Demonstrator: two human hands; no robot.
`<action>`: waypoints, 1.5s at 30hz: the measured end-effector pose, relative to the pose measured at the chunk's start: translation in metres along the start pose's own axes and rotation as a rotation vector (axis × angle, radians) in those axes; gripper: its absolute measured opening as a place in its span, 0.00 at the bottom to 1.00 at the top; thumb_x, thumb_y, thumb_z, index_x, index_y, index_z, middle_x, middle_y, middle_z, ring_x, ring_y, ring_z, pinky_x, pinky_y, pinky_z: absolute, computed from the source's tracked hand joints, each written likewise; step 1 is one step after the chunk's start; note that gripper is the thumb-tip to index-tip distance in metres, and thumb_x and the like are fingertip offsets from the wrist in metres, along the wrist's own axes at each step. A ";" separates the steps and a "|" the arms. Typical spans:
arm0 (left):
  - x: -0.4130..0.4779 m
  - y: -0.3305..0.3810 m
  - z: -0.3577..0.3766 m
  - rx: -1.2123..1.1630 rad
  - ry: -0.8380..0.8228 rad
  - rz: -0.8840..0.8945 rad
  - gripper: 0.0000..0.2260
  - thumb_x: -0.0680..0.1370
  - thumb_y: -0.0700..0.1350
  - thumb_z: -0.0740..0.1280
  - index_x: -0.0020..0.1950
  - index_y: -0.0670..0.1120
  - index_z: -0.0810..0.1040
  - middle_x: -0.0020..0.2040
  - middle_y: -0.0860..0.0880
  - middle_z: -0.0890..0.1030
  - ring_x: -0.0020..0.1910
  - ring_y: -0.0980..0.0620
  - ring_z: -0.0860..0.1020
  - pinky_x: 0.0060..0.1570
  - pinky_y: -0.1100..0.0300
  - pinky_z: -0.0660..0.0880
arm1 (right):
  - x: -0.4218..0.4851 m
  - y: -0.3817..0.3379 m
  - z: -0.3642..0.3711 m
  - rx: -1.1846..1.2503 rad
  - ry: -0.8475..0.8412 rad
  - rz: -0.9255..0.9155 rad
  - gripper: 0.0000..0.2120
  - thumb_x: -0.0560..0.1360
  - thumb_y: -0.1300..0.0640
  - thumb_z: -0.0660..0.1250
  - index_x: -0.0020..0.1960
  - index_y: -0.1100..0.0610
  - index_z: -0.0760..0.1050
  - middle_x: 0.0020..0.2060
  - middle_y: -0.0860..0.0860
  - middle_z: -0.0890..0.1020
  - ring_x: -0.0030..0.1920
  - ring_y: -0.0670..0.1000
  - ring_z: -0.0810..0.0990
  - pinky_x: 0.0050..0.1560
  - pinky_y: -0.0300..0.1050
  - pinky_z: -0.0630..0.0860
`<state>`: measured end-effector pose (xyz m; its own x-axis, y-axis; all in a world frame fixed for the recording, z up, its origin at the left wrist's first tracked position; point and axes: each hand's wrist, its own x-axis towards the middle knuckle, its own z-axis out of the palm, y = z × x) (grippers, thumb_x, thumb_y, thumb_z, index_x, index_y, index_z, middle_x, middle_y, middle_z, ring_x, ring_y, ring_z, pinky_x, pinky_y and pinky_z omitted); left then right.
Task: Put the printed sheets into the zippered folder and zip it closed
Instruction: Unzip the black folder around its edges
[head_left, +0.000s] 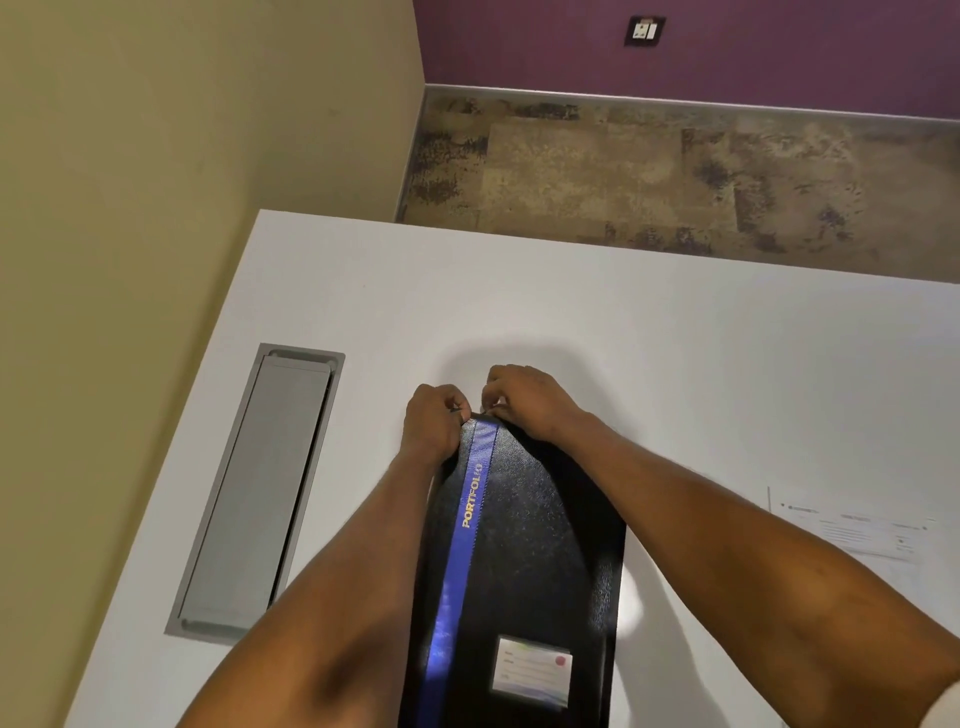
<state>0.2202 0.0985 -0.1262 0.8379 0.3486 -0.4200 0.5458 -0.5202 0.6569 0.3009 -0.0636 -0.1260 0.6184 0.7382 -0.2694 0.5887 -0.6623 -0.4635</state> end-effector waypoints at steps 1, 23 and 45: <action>0.000 0.000 -0.001 0.003 -0.008 0.003 0.07 0.75 0.32 0.69 0.40 0.40 0.83 0.43 0.43 0.83 0.43 0.47 0.78 0.38 0.62 0.70 | 0.000 0.000 0.000 0.023 0.003 0.000 0.03 0.78 0.56 0.71 0.48 0.52 0.84 0.50 0.49 0.80 0.49 0.54 0.79 0.45 0.48 0.72; 0.000 -0.021 -0.013 0.025 -0.005 -0.035 0.14 0.76 0.32 0.66 0.36 0.46 0.82 0.39 0.45 0.84 0.40 0.48 0.81 0.38 0.58 0.73 | -0.145 0.091 0.008 0.066 0.122 0.427 0.03 0.79 0.48 0.69 0.48 0.45 0.82 0.47 0.43 0.82 0.47 0.47 0.81 0.42 0.44 0.70; -0.115 0.065 0.153 0.828 -0.358 0.497 0.46 0.75 0.62 0.65 0.84 0.49 0.44 0.85 0.44 0.40 0.83 0.43 0.35 0.73 0.24 0.43 | -0.207 0.046 0.077 0.462 0.484 0.695 0.05 0.79 0.54 0.68 0.46 0.48 0.81 0.42 0.44 0.82 0.41 0.47 0.80 0.45 0.52 0.82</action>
<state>0.1603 -0.0947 -0.1311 0.8512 -0.2349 -0.4694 -0.1406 -0.9636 0.2273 0.1595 -0.2374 -0.1565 0.9599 -0.0009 -0.2803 -0.1894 -0.7393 -0.6462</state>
